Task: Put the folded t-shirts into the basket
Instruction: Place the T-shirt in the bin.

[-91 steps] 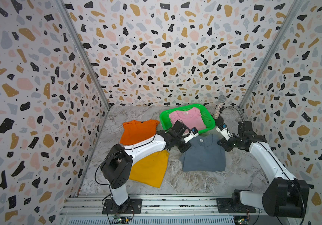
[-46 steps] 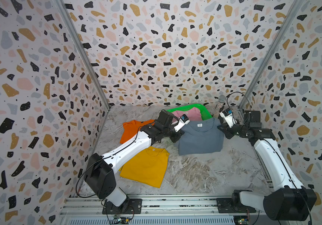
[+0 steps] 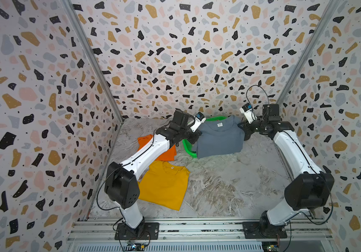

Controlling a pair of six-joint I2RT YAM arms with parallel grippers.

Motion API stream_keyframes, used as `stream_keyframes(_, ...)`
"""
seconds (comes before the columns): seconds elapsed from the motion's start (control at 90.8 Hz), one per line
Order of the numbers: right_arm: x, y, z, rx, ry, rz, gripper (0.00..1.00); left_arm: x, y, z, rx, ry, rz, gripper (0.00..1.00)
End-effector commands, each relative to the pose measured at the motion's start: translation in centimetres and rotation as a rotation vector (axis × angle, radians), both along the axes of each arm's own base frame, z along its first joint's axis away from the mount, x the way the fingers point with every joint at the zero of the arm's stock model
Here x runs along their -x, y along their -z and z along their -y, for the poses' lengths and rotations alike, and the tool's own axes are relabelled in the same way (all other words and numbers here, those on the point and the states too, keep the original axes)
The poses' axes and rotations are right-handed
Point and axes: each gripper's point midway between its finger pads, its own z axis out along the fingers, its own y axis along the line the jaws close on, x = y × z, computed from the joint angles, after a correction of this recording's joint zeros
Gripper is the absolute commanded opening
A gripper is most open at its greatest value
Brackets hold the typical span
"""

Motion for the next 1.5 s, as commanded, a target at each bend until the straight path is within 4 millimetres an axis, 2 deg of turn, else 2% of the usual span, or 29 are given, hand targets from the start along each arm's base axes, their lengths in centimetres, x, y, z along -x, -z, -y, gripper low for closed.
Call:
stream_keyframes(0.0,-2.9,-1.6,1.0,0.017,0.075,0.054,0.0,-3.3,0.0,-1.6,0.002,-0.086,-0.002,0.0)
stream_keyframes(0.143,-6.0,0.0,0.1,0.036,0.079,0.028,0.0,-6.0,1.9,-2.2,-0.017,-0.119,-0.041,0.0)
stream_keyframes(0.374,-9.2,3.6,-1.8,0.107,0.05,-0.013,0.0,-8.3,4.8,-3.5,-0.06,-0.155,-0.072,0.0)
stream_keyframes(0.562,-10.8,5.9,-3.1,0.157,0.026,-0.042,0.0,-9.3,6.9,-4.2,-0.094,-0.168,-0.094,0.0)
stream_keyframes(0.859,-13.6,9.2,-2.9,0.249,0.025,-0.072,0.0,-10.9,10.0,-3.9,-0.128,-0.171,-0.129,0.0)
stream_keyframes(1.079,-14.8,10.3,-3.2,0.271,0.016,-0.072,0.0,-12.2,11.4,-3.8,-0.151,-0.186,-0.129,0.0)
stream_keyframes(1.277,-15.4,11.5,-3.6,0.301,-0.002,-0.071,0.0,-12.1,12.8,-3.9,-0.165,-0.189,-0.157,0.0)
stream_keyframes(1.354,-15.6,12.0,-3.5,0.315,0.007,-0.071,0.01,-12.4,13.3,-4.4,-0.187,-0.206,-0.144,0.11)
stream_keyframes(1.409,-15.8,12.4,-3.4,0.33,0.015,-0.071,0.07,-12.6,13.4,-4.7,-0.203,-0.218,-0.134,0.21)
stream_keyframes(1.486,-16.0,12.7,-3.3,0.352,0.023,-0.066,0.2,-12.8,13.4,-5.0,-0.223,-0.231,-0.121,0.27)
